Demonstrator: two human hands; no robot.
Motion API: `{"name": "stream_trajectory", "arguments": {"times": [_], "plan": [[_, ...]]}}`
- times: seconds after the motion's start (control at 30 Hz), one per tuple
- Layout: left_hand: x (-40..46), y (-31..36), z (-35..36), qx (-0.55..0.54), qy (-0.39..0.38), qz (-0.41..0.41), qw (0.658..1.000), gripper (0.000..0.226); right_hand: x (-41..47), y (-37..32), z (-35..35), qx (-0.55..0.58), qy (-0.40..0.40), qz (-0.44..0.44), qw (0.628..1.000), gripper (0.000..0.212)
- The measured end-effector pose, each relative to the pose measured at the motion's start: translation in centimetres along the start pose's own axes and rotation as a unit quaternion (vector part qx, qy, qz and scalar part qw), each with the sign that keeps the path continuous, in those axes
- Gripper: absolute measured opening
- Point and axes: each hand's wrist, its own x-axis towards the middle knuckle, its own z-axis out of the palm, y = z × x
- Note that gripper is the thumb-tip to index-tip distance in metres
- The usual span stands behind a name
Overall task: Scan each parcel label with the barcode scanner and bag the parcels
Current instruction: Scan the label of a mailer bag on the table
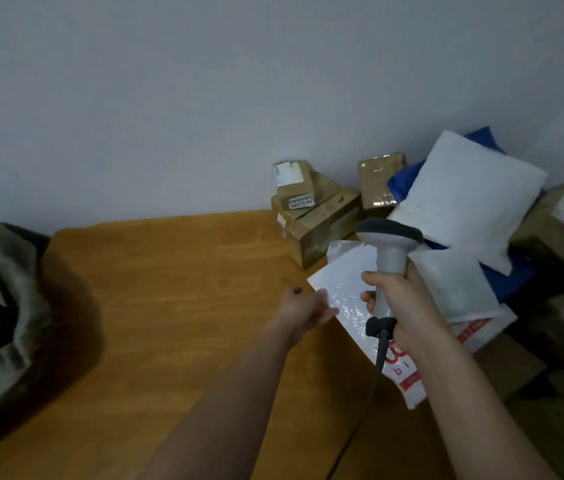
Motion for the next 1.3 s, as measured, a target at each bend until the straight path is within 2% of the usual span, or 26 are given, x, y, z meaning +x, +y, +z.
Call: {"name": "stream_trajectory", "arguments": {"times": [0.07, 0.2, 0.4, 0.63, 0.73, 0.83, 0.97, 1.07, 1.2, 1.3], "plan": [[0.6, -0.1, 1.3, -0.051, -0.002, -0.020, 0.998, 0.057, 0.5, 0.4, -1.1, -0.004, -0.004, 0.002, 1.000, 0.049], [1.0, 0.4, 2.5, -0.088, 0.023, -0.020, 0.996, 0.020, 0.7, 0.6, -2.3, 0.007, -0.016, 0.004, 1.000, 0.045], [-0.5, 1.9, -1.9, -0.116, 0.111, 0.021, 0.987, 0.007, 0.2, 0.7, -1.7, 0.006, -0.036, 0.001, 0.999, 0.046], [-5.7, 4.9, -12.3, -0.144, 0.230, 0.138, 0.953, 0.007, -2.8, 1.4, 3.4, 0.007, -0.095, 0.016, 0.995, 0.037], [-8.6, 6.2, -15.5, -0.157, 0.275, 0.203, 0.927, 0.019, -4.5, 2.0, 6.1, 0.021, -0.109, 0.021, 0.994, 0.039], [-11.7, 7.2, -17.4, -0.156, 0.325, 0.261, 0.895, 0.012, -6.1, 2.0, 8.3, 0.024, -0.123, 0.020, 0.992, 0.035], [-15.0, 5.7, -19.0, -0.135, 0.337, 0.307, 0.880, 0.028, -8.1, 2.4, 10.0, 0.012, -0.141, 0.014, 0.990, 0.022], [-15.4, 1.6, -20.8, -0.072, 0.355, 0.271, 0.892, 0.042, -9.2, 3.2, 10.9, -0.006, -0.127, 0.016, 0.992, 0.028], [-14.1, -4.8, -23.6, 0.041, 0.375, 0.167, 0.911, 0.031, -10.1, 4.3, 11.7, -0.037, -0.124, 0.034, 0.991, 0.037], [-13.2, -8.5, -25.2, 0.062, 0.369, 0.102, 0.922, 0.024, -10.6, 5.0, 12.2, -0.079, -0.138, 0.053, 0.986, 0.038]]}}
